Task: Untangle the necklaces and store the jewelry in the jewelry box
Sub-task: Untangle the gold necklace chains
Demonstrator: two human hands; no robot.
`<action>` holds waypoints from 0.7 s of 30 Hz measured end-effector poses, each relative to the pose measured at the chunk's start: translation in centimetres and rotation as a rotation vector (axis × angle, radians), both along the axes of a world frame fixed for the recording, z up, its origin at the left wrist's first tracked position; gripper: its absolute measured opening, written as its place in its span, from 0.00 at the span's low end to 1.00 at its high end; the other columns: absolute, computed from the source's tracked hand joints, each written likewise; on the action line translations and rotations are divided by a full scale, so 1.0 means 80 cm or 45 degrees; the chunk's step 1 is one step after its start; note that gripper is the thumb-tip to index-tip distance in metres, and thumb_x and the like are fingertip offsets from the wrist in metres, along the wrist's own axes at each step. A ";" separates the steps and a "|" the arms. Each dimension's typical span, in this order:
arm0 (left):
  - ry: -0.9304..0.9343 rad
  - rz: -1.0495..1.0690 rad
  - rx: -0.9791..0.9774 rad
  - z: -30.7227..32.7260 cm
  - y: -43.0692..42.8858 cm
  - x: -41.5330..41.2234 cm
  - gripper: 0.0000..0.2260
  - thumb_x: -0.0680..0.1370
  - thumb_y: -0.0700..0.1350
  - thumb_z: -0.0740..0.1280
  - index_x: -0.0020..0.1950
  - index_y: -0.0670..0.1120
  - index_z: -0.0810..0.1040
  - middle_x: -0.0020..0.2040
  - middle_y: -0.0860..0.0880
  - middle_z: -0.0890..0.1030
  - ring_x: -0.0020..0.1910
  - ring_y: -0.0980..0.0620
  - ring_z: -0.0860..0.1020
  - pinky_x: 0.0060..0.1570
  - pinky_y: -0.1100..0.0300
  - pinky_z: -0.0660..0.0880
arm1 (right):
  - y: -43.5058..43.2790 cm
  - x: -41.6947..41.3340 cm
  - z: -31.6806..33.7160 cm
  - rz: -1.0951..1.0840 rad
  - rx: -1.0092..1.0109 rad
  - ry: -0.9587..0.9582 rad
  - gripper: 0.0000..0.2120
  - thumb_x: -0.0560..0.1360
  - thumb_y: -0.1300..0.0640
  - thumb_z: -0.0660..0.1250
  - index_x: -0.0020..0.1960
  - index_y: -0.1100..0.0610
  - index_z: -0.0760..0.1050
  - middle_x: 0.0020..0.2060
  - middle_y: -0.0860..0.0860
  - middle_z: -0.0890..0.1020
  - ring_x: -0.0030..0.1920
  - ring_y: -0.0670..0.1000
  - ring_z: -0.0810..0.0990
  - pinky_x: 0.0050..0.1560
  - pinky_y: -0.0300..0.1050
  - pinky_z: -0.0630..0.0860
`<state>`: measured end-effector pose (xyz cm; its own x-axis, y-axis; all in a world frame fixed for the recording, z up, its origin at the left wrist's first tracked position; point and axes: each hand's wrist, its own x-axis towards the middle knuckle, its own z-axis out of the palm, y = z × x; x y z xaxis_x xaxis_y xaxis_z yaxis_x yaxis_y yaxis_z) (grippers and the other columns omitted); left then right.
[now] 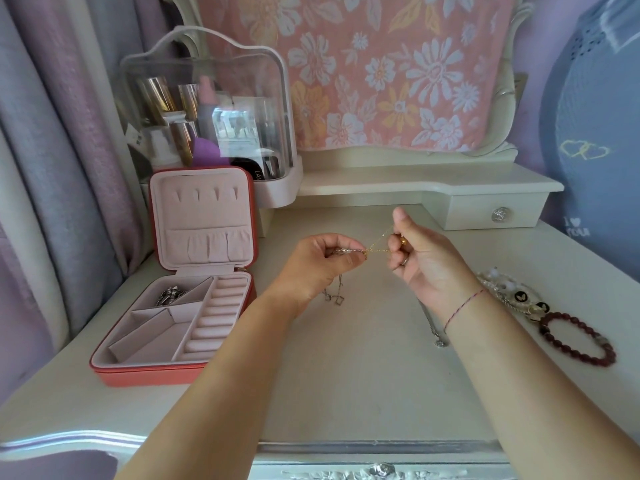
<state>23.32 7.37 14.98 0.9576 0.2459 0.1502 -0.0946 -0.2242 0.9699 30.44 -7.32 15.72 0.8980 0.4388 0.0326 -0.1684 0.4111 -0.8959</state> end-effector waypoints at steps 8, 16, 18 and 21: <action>-0.111 -0.003 -0.046 0.004 0.001 -0.002 0.01 0.78 0.38 0.68 0.48 0.42 0.79 0.23 0.59 0.68 0.23 0.59 0.59 0.25 0.68 0.59 | 0.002 -0.003 -0.002 0.098 -0.183 -0.162 0.12 0.66 0.46 0.70 0.33 0.54 0.74 0.27 0.48 0.72 0.28 0.47 0.65 0.34 0.38 0.64; -0.088 -0.026 -0.192 0.006 0.003 -0.002 0.05 0.79 0.39 0.65 0.44 0.45 0.78 0.27 0.54 0.63 0.25 0.56 0.57 0.28 0.63 0.55 | 0.004 -0.003 -0.007 0.082 -0.279 -0.278 0.08 0.74 0.56 0.69 0.38 0.54 0.73 0.28 0.48 0.73 0.29 0.47 0.66 0.35 0.40 0.63; -0.076 -0.013 -0.223 0.006 0.004 -0.001 0.07 0.80 0.40 0.64 0.43 0.46 0.77 0.27 0.54 0.61 0.25 0.56 0.56 0.28 0.63 0.54 | 0.003 -0.002 -0.006 0.088 -0.225 -0.328 0.08 0.71 0.60 0.71 0.38 0.54 0.73 0.28 0.48 0.72 0.30 0.46 0.67 0.34 0.37 0.64; -0.073 -0.024 -0.241 0.003 0.004 0.002 0.08 0.81 0.42 0.63 0.42 0.46 0.75 0.27 0.55 0.62 0.25 0.57 0.56 0.26 0.66 0.56 | 0.004 -0.004 -0.006 0.041 -0.268 -0.479 0.07 0.68 0.61 0.73 0.38 0.54 0.75 0.30 0.45 0.74 0.32 0.43 0.69 0.36 0.34 0.66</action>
